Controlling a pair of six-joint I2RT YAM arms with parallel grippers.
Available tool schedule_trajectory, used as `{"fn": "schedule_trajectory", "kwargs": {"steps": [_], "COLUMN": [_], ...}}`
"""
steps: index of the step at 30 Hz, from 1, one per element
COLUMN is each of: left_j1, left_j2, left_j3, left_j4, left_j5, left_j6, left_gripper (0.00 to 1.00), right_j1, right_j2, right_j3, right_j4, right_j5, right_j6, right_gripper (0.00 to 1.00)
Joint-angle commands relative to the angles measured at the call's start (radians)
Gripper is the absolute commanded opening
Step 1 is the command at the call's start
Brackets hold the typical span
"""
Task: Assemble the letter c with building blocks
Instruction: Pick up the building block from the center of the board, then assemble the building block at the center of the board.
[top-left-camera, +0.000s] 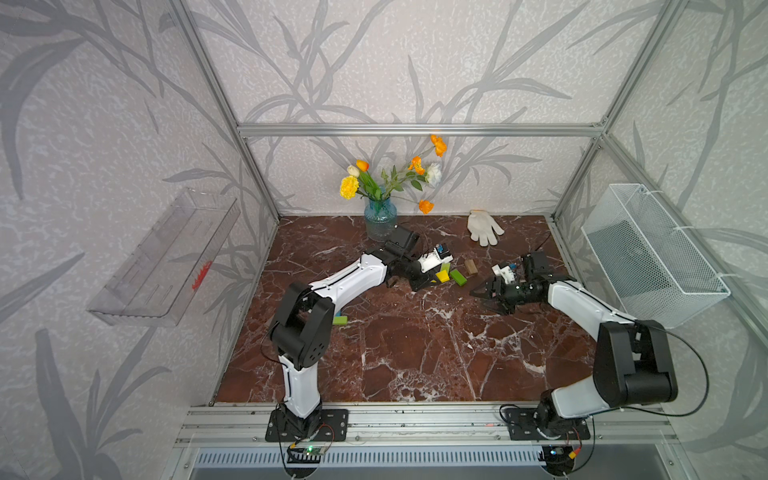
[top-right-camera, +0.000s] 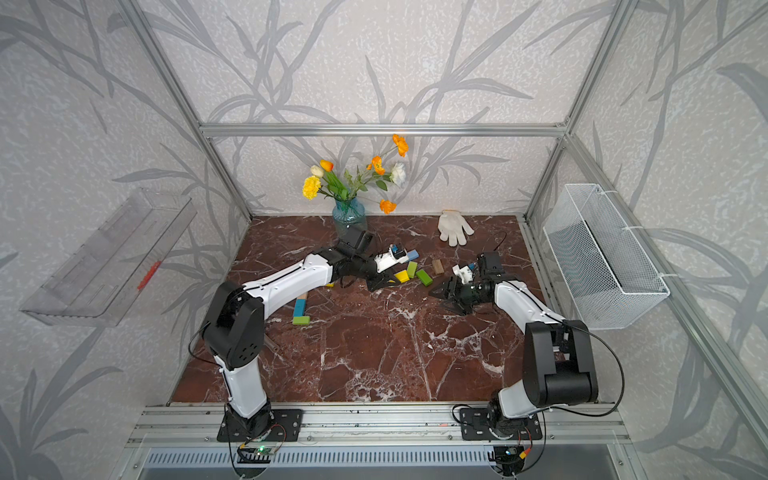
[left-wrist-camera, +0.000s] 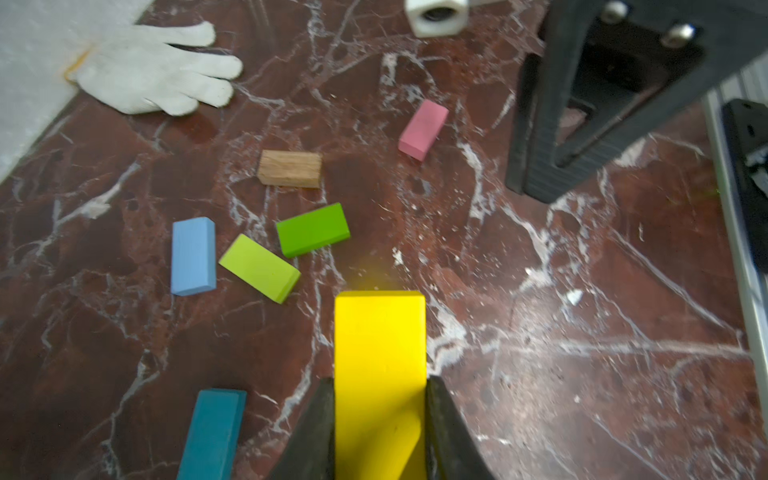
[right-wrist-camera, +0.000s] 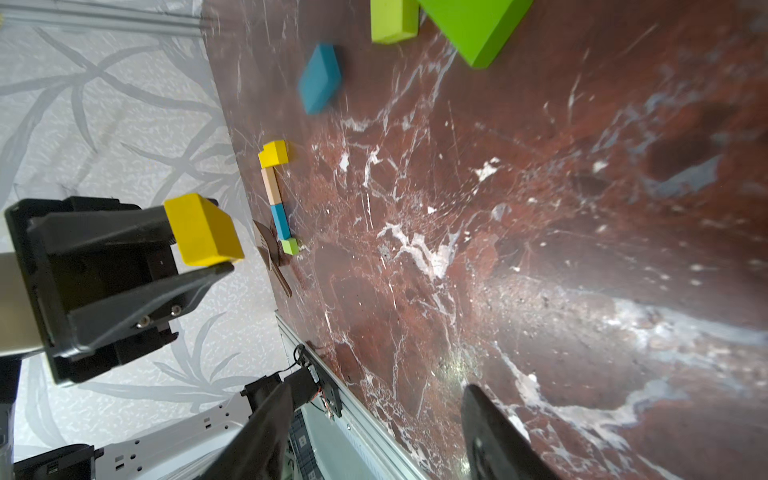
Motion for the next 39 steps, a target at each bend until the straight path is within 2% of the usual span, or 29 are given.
{"fn": "schedule_trajectory", "kwargs": {"steps": [1, 5, 10, 15, 24, 35, 39], "left_j1": [0.001, 0.003, 0.030, 0.082, 0.144, 0.290, 0.325], "left_j2": [-0.111, -0.214, -0.280, -0.317, -0.339, -0.327, -0.319], "left_j3": [-0.116, -0.237, -0.304, -0.349, -0.446, -0.507, -0.539], "left_j4": [-0.062, -0.075, -0.179, -0.248, -0.264, -0.177, -0.122], "left_j5": [0.027, -0.043, -0.125, -0.136, -0.234, -0.213, -0.168], "left_j6": [0.173, 0.222, 0.326, 0.426, 0.482, 0.559, 0.558], "left_gripper": [0.05, 0.04, 0.01, 0.00, 0.00, 0.00, 0.00], "right_j1": [0.045, 0.077, 0.095, 0.101, 0.112, 0.124, 0.138], "right_j2": [-0.017, -0.005, 0.025, 0.065, 0.105, 0.160, 0.175], "right_j3": [0.012, 0.020, 0.022, 0.031, 0.039, 0.050, 0.086], "right_j4": [-0.032, -0.004, 0.035, 0.047, 0.063, 0.061, 0.028], "right_j5": [0.016, 0.027, 0.023, 0.010, -0.009, -0.003, 0.008], "right_j6": [0.014, 0.035, 0.056, 0.048, 0.040, 0.036, 0.031], "right_gripper": [0.64, 0.64, 0.64, 0.64, 0.65, 0.65, 0.65]}}
